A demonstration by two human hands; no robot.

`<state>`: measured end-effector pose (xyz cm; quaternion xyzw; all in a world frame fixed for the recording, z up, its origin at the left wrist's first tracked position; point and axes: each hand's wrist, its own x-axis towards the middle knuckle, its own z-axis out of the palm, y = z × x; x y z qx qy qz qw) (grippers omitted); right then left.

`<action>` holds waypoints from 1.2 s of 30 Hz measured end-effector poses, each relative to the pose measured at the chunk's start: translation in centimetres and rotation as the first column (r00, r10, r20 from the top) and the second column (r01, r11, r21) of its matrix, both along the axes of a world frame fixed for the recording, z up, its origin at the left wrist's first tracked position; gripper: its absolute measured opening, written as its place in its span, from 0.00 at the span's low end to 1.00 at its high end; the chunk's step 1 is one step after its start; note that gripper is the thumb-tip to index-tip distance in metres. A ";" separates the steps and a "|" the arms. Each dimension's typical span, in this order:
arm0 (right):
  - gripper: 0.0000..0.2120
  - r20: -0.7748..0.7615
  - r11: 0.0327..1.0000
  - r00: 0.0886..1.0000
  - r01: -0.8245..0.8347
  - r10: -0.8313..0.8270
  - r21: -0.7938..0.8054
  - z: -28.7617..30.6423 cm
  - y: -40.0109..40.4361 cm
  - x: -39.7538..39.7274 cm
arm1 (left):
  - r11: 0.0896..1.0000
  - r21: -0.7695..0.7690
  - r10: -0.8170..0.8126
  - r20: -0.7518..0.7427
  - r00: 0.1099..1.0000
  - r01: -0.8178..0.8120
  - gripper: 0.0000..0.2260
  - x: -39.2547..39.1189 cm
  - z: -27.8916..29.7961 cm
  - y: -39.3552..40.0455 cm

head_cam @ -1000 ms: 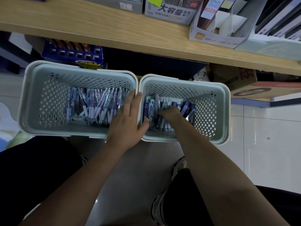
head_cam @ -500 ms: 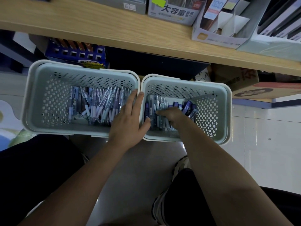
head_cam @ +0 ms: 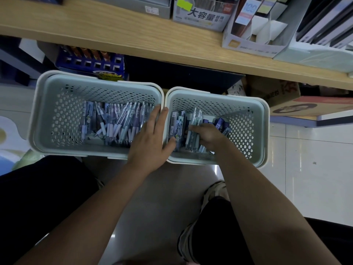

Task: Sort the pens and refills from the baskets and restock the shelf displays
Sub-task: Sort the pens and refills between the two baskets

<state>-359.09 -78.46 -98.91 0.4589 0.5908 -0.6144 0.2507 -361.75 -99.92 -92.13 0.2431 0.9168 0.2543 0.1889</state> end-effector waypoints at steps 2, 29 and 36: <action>0.08 -0.038 0.996 0.998 0.038 -0.041 -0.084 1.5 0.4 0.4 | 1.000 0.008 0.004 0.010 1.000 -0.004 0.35 0.0 0.2 0.0; 0.19 -0.388 0.944 0.910 0.015 -0.149 -0.328 14.3 -4.4 2.6 | 0.765 0.298 0.044 0.860 0.508 -0.570 0.14 0.2 7.1 2.3; 0.21 -0.364 0.949 0.917 0.045 -0.164 -0.313 13.6 -4.8 2.5 | 0.721 0.255 0.081 0.892 0.445 -0.644 0.18 -0.2 6.4 2.2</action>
